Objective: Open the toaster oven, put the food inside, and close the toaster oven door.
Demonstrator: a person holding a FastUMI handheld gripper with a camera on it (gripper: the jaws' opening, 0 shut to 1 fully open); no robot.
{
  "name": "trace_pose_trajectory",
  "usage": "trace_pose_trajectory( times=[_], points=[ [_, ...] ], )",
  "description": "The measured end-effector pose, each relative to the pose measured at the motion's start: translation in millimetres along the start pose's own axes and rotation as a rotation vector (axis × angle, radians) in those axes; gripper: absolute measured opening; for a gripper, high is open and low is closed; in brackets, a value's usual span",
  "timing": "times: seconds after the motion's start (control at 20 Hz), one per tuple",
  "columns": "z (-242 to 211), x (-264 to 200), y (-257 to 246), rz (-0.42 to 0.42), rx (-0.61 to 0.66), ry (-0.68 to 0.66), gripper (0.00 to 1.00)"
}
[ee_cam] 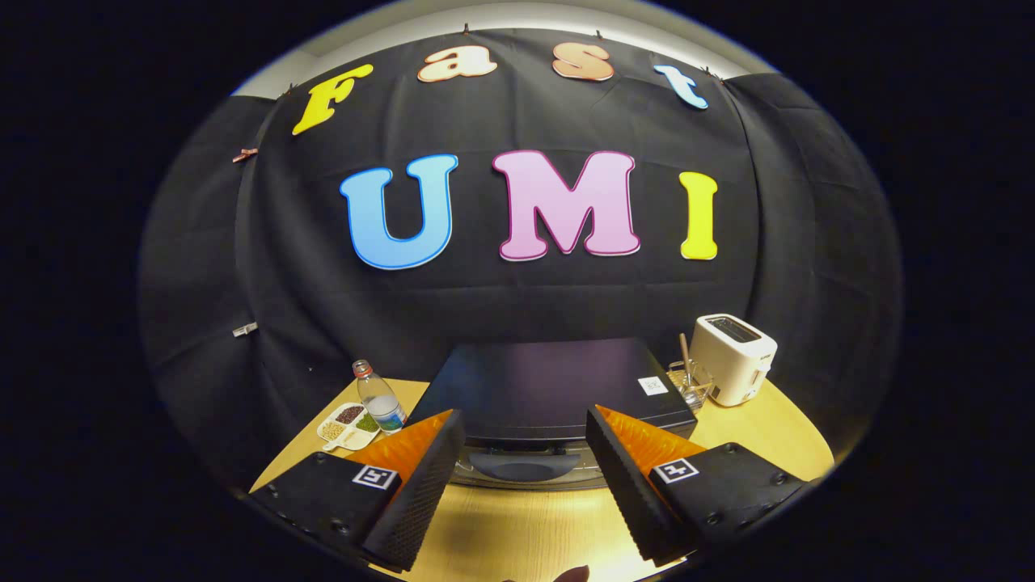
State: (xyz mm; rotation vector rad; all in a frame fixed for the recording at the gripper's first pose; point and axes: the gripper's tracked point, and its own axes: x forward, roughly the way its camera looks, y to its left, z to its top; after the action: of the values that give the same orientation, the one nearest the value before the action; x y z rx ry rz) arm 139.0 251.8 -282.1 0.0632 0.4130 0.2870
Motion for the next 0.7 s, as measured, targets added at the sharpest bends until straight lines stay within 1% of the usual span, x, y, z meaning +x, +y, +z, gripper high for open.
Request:
trace_pose_trajectory(
  times=[0.2, 0.4, 0.6, 0.7],
  points=[
    [-31.9, 30.7, 3.5, -0.019, -0.007, 0.067, 0.99],
    [-56.9, 50.7, -0.2, -0.034, -0.010, 0.118, 0.99],
    [-69.7, 62.2, -7.8, -0.056, -0.020, 0.150, 0.99],
    [-69.6, 64.6, -11.1, -0.063, -0.027, 0.142, 0.99]
  ],
)
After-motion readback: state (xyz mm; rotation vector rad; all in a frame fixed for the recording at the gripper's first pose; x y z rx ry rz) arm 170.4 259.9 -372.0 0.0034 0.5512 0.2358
